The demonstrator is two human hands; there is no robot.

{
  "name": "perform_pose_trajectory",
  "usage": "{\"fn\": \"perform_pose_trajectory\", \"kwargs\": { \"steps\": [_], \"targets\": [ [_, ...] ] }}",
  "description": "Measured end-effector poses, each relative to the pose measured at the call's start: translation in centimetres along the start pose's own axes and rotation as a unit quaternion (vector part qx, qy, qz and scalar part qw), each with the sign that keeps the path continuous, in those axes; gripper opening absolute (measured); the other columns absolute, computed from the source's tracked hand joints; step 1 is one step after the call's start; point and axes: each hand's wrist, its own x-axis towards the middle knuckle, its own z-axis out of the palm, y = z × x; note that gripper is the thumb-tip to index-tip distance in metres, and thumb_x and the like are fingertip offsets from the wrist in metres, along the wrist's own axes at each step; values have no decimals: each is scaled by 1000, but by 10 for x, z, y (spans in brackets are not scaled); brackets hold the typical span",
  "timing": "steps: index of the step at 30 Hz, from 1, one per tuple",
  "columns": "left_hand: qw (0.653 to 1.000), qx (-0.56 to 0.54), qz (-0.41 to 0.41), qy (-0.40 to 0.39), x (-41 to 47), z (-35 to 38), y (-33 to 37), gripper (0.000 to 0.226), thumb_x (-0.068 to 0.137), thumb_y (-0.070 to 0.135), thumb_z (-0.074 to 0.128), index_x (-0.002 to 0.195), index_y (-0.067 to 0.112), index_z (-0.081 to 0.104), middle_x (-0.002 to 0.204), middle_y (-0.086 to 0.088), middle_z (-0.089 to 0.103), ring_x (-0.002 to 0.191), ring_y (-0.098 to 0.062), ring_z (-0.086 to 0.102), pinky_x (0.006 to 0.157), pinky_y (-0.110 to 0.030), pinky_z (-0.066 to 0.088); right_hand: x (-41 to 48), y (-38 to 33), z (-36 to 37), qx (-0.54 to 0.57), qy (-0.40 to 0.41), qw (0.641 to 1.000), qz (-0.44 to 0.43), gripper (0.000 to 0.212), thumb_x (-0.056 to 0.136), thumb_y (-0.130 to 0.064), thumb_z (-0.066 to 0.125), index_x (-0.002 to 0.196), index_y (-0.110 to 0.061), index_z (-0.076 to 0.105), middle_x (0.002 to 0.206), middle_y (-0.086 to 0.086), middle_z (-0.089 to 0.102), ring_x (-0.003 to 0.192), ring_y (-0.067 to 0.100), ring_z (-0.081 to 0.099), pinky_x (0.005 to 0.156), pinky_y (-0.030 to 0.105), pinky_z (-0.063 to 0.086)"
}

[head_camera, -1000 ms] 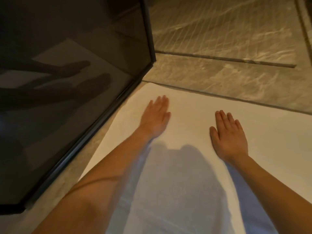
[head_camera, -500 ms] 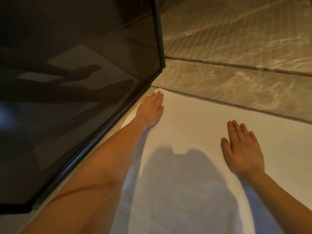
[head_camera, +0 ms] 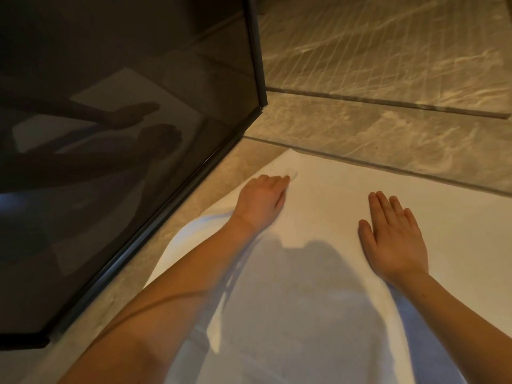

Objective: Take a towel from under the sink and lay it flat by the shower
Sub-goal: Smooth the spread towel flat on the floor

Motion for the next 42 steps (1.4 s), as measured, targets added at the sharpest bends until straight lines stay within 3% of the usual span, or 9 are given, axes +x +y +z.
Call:
{"fn": "perform_pose_trajectory", "kwargs": {
  "steps": [3,9,12,16,21,26,32,38,42],
  "targets": [
    [1000,-3,-4,-11,-13,0,0,31,93,9,58,122,4,66,121,-14,68,107,-34,63,89,-42,48,0,1,0,-1,1,1000,-2,72,94,-50,5,157,-16,6,165,0,6,152,18,0,123,36,1],
    [963,-64,-261,-22,-5,-14,-16,31,97,35,54,120,15,59,111,-6,61,106,-26,50,94,-39,41,0,-1,-2,-6,-3,1000,0,73,93,-50,4,157,-16,6,165,0,6,152,18,1,123,37,1],
    [955,-117,-268,-40,-5,-14,-13,25,94,29,62,115,16,61,104,-2,61,102,-25,51,90,-38,46,-1,-1,-3,-4,-4,1000,1,73,93,-50,4,157,-16,6,165,1,6,152,19,1,123,37,2],
    [936,-168,-306,39,-1,-24,-16,23,95,18,62,117,17,64,101,-1,60,99,-24,56,88,-35,48,-1,-1,-4,-4,-6,1000,0,73,93,-50,4,157,-16,6,165,1,6,152,19,0,123,37,1],
    [961,50,-256,91,11,-28,-17,50,95,21,58,143,16,44,140,-8,50,128,-27,41,109,-41,31,-1,-1,-3,-5,-5,1000,2,73,93,-50,4,157,-16,6,165,0,6,152,19,0,123,37,1],
    [985,16,-8,-169,8,22,36,56,104,38,29,156,23,17,164,1,14,151,-20,6,121,-39,1,0,-1,-2,3,0,1000,2,72,93,-49,6,157,-16,9,165,1,8,152,19,3,123,36,1],
    [974,-33,-43,-218,22,31,-4,54,105,41,22,157,28,12,165,5,6,151,-15,1,120,-36,-1,-1,2,1,-2,5,1000,-3,72,94,-50,6,157,-16,8,164,0,8,151,18,2,123,36,1],
    [945,-4,-232,-230,25,11,-68,56,105,40,15,158,23,3,165,-1,-5,151,-16,-8,122,-37,-5,-2,-1,-3,-3,-3,1000,-2,71,94,-49,6,157,-17,7,165,0,7,151,17,1,123,36,2],
    [976,17,-101,-194,21,13,-5,59,104,40,15,157,17,7,165,-5,2,151,-21,-2,121,-39,-4,-1,-2,-4,-9,-8,1000,2,72,93,-49,6,157,-16,5,165,0,5,152,18,0,123,36,1]
  ]
}}
